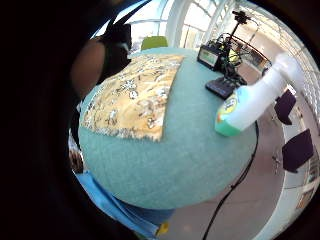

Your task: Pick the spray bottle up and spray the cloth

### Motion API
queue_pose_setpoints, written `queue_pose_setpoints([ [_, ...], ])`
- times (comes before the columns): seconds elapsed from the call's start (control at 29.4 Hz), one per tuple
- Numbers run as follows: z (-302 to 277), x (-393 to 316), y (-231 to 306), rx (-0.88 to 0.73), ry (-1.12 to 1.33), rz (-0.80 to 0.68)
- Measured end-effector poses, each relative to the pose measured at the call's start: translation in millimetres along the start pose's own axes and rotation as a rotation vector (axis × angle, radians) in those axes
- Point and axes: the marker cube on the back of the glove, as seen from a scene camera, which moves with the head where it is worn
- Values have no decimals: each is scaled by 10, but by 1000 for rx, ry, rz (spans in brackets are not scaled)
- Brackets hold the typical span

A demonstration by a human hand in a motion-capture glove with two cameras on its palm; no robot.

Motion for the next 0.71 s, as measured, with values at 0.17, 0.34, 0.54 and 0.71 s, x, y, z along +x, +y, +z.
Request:
queue_pose_setpoints([
  [0.17, -210, 346, 67, 176, -9, 128],
  [0.34, -362, 810, 140, 349, -10, 255],
  [0.54, -419, 1148, 215, 396, -18, 357],
  [0.71, -321, 1417, 221, 375, -119, 499],
])
